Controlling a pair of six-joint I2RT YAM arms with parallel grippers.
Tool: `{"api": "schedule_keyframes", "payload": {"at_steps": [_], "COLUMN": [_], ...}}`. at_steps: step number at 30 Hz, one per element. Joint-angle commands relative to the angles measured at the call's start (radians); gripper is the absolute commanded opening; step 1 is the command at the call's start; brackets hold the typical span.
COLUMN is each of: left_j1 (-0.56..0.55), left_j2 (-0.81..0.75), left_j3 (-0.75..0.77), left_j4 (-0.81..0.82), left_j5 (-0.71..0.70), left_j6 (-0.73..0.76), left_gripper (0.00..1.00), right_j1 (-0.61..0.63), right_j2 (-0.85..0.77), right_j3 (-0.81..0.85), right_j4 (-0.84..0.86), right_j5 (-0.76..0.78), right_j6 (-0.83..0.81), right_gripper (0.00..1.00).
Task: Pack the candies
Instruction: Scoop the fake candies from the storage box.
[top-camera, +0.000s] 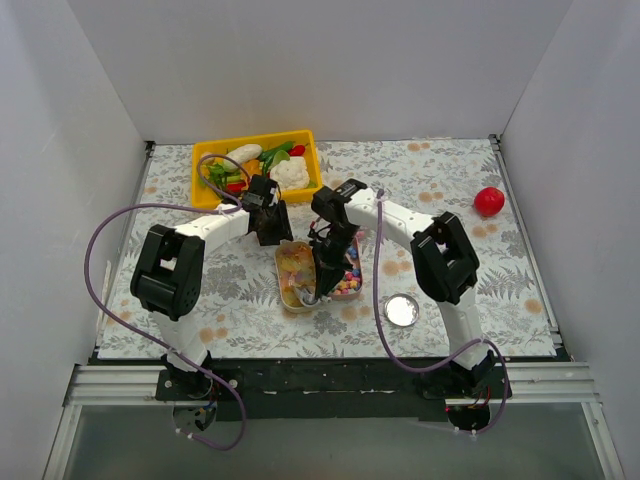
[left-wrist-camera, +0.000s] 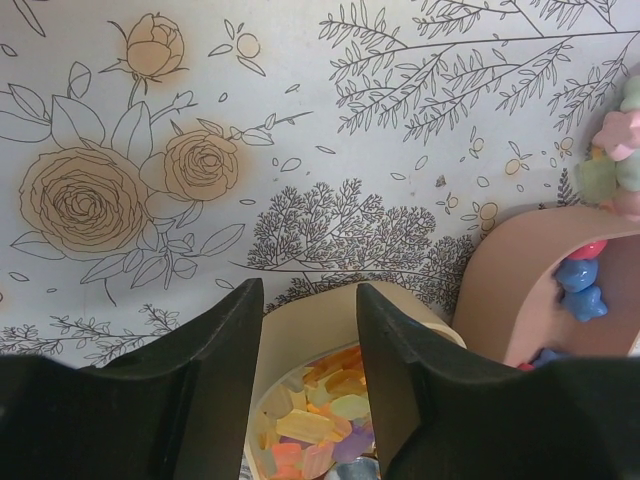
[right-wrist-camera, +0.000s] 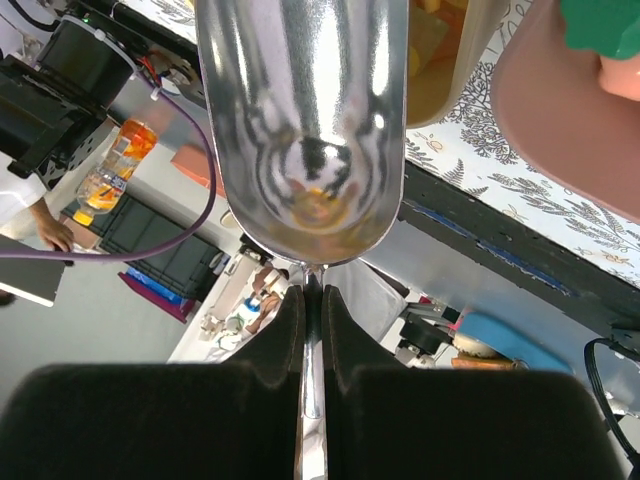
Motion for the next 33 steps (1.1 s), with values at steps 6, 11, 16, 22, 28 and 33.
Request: {"api": "schedule_keyframes", "payload": {"at_steps": [6, 11, 16, 22, 28, 33], "left_j1": [-0.016, -0.016, -0.016, -0.016, -0.016, -0.016], "left_j2": [-0.042, -0.048, -0.056, -0.054, -0.048, -0.044], "left_j3": [-0.020, -0.015, -0.018, -0.014, -0.014, -0.009], "left_j4": [0.008, 0.009, 0.009, 0.011, 0.011, 0.011], "left_j5": [-0.002, 0.018, 0.026, 0.064, 0.086, 0.093], "left_j6": [0.010, 0.011, 0.013, 0.008, 0.008, 0.008], "left_gripper": [0.41, 0.40, 0.39, 0.38, 0.38, 0.37], "right_j1": [-0.004, -0.004, -0.004, -0.004, -0.004, -0.004], "right_j2": [0.112, 0.147, 0.164, 0.145, 0.141, 0.144], "right_j3": [0.168, 0.202, 0.229, 0.154, 0.145, 0.145], "right_j4": [-0.029, -0.028, -0.017, 0.072, 0.116, 0.153], "right_j5": [0.062, 0.097, 0.153, 0.222, 0.309, 0.352], "right_j6": [-0.008, -0.012, -0.022, -0.058, -0.075, -0.078], "right_gripper": [0.01, 0.01, 0.01, 0.01, 0.01, 0.01]}}
